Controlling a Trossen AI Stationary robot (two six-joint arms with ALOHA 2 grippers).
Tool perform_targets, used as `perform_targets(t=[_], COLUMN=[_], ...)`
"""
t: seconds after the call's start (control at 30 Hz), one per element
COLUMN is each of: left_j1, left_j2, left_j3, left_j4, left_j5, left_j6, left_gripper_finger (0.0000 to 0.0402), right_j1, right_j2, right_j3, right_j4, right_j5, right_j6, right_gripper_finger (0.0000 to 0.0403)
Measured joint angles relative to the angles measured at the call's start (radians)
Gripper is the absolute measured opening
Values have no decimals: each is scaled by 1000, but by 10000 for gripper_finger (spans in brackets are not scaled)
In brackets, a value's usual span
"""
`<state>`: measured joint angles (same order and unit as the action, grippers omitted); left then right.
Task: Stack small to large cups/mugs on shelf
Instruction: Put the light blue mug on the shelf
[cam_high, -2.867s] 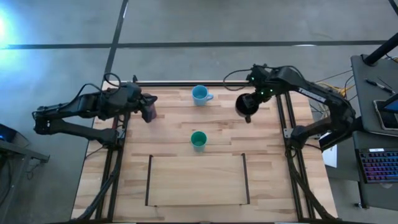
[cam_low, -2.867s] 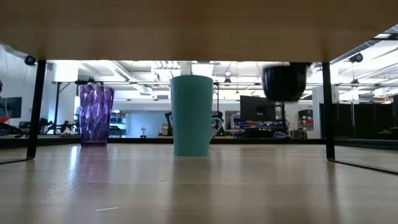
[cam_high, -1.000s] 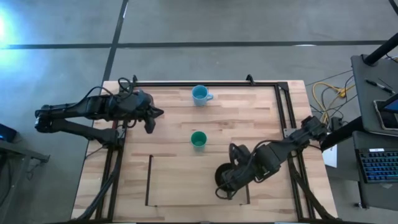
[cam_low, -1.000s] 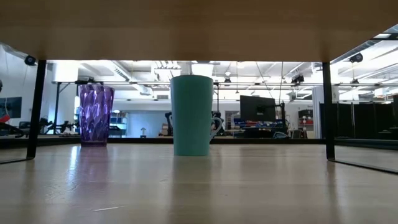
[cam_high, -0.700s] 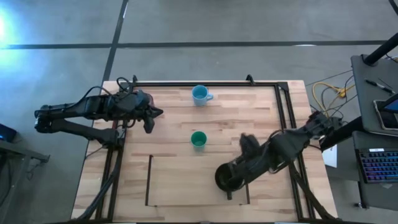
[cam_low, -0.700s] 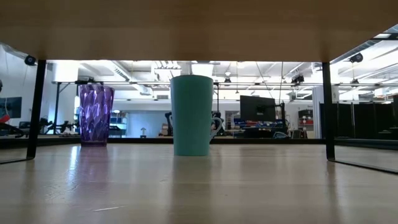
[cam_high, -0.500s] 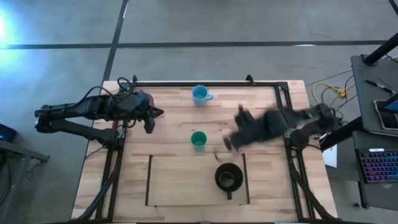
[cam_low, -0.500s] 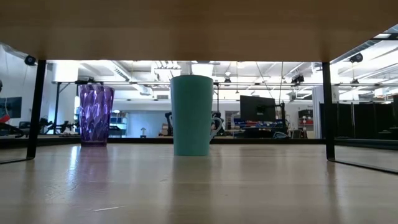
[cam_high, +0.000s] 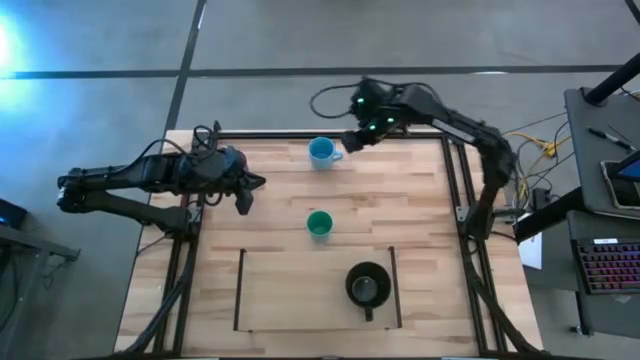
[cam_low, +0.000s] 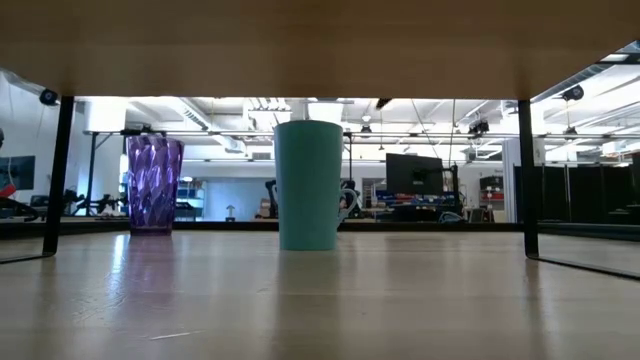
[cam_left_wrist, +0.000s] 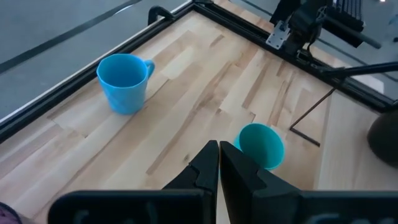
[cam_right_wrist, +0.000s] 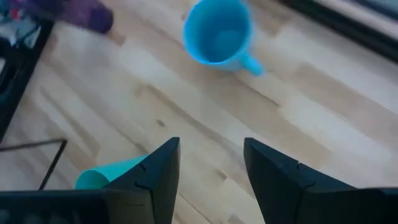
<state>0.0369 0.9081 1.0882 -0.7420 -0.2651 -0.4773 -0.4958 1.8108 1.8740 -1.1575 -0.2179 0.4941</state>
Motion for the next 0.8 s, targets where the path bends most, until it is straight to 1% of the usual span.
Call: perform_targets(t=[0.07,0.17,0.27,0.37,0.57,0.63,0.8], left_j1=[0,0,1,1,1,1,1], left_j2=[-1,-1,-1,0,0,0,0], left_j3=[0,0,0,0,0,0,0], left_j4=[2,1,1,1,1,1,1], left_j5=[0,0,0,-5,-31,-41,-55], left_j6=[-15,-15,-18,-41,-44,-44,-44], left_gripper_finger=[0,0,0,0,0,0,0], right_j1=[-3,0,-15,-31,-35,-35,-39], right_j2=[64,157,242,313,400,418,457], right_j3=[12,71,156,227,306,313,301], right_j4=[18,59,54,32,9,9,14], right_j5=[-32,-21,-7,28,156,167,179], right_j6=[-60,-126,-159,-159,-149,-144,-73], right_gripper_finger=[177,180,180,180,180,180,180])
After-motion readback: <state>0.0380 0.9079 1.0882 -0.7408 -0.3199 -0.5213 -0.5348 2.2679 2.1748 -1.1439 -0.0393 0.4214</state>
